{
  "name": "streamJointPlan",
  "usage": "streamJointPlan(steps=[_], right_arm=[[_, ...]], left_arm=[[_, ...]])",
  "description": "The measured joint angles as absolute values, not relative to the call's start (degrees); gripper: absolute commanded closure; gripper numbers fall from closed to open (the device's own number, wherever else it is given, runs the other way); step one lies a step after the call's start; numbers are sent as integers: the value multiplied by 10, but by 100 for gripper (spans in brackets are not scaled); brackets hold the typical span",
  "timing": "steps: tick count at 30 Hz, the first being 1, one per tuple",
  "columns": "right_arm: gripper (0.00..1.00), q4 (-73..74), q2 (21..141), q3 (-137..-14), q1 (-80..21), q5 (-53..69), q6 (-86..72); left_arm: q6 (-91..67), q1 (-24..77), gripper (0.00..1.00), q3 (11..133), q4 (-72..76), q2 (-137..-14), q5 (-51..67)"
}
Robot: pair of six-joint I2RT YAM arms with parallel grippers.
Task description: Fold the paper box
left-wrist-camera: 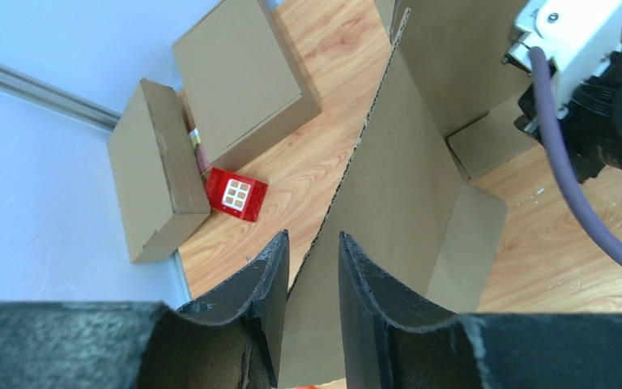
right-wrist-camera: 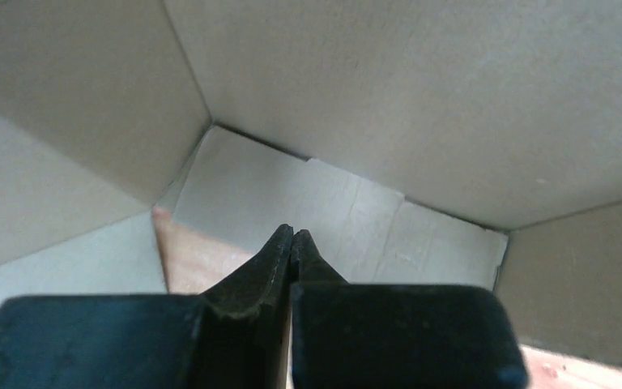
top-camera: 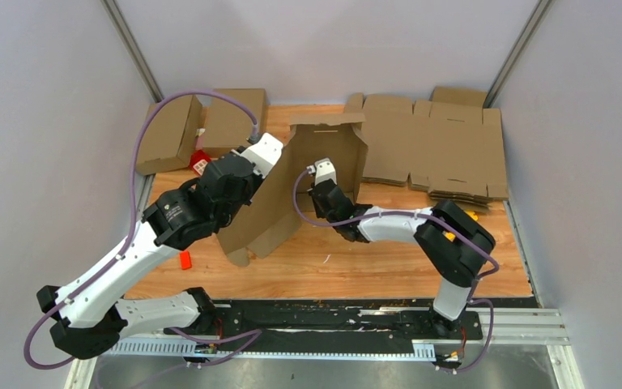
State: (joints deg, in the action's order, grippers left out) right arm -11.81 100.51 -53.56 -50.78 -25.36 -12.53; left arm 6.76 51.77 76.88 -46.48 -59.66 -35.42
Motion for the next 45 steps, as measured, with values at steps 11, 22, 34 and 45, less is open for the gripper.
streamJointPlan(steps=[11, 22, 34, 45], right_arm=[[100, -127, 1087, -583, -476, -234, -154], [100, -93, 1135, -636, -464, -228, -200], [100, -37, 1094, -641, -464, -229, -182], [97, -22, 1122, -678, -456, -197, -177]], left_arm=[[67, 518, 64, 760, -464, -587, -354], [67, 518, 64, 758, -463, -583, -354], [63, 518, 62, 758, -464, -583, -351], [33, 518, 42, 774, -476, -561, -348]])
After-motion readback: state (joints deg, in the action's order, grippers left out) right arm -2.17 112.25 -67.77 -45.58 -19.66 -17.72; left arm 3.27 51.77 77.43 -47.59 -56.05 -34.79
